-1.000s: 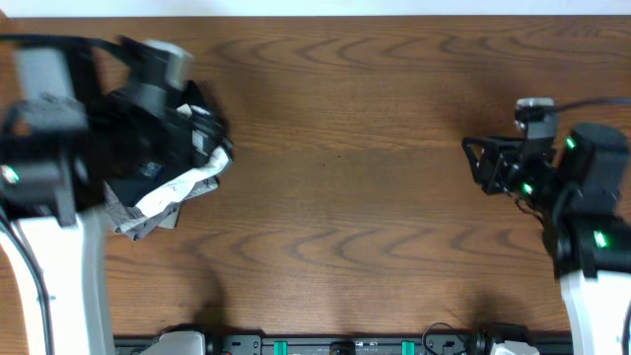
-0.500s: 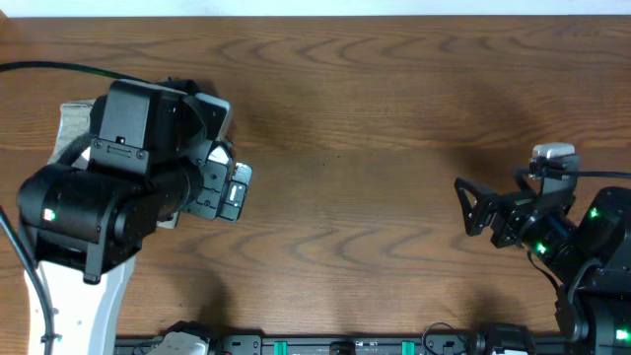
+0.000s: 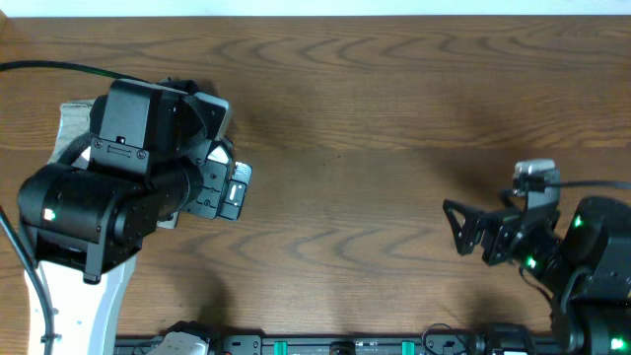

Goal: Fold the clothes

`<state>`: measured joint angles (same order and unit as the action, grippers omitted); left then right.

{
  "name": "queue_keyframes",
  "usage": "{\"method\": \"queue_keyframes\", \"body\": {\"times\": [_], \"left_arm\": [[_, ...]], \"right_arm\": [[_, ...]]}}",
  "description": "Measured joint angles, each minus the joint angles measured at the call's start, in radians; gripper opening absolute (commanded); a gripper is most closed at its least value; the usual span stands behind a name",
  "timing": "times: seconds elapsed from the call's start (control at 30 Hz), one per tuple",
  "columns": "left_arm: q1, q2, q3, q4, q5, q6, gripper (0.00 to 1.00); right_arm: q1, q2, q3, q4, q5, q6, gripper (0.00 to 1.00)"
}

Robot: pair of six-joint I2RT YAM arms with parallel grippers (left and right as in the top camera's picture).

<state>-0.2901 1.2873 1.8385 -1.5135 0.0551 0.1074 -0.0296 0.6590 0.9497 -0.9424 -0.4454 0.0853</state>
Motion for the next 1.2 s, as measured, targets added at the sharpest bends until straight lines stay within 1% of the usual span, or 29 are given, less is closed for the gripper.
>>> {"method": "queue_keyframes", "body": {"times": [0.17, 0.23, 0.33, 0.47, 0.53, 0.67, 0.8, 1.0, 1.2], "left_arm": [[0.0, 0.0, -0.001, 0.0, -0.003, 0.0, 0.98], [0.0, 0.0, -0.002, 0.0, -0.003, 0.0, 0.98], [0.0, 0.0, -0.004, 0.0, -0.003, 0.0, 0.98], [0.0, 0.0, -0.004, 0.0, -0.003, 0.0, 0.98], [0.0, 0.0, -0.004, -0.001, -0.003, 0.0, 0.98], [0.0, 0.0, -0.004, 0.0, -0.003, 0.0, 0.98], [0.0, 0.0, -0.004, 0.0, -0.003, 0.0, 0.98], [0.0, 0.0, -0.004, 0.0, -0.003, 0.0, 0.98], [0.0, 0.0, -0.004, 0.0, -0.003, 0.0, 0.98]], "right_arm": [[0.0, -0.183, -0.187, 0.022, 0.015, -0.003, 0.99], [0.0, -0.282, -0.282, 0.109, 0.04, -0.013, 0.99], [0.0, -0.439, -0.391, 0.291, 0.065, -0.048, 0.99], [0.0, -0.601, -0.447, 0.501, 0.077, -0.097, 0.99], [0.0, -0.641, -0.454, 0.585, 0.079, -0.119, 0.99], [0.0, -0.65, -0.476, 0.755, 0.079, -0.149, 0.99], [0.0, -0.651, -0.544, 0.928, 0.08, -0.174, 0.99], [0.007, -0.65, -0.758, 1.256, 0.073, -0.185, 0.99], [0.022, -0.65, -0.917, 1.426, 0.058, -0.185, 0.99]]}}
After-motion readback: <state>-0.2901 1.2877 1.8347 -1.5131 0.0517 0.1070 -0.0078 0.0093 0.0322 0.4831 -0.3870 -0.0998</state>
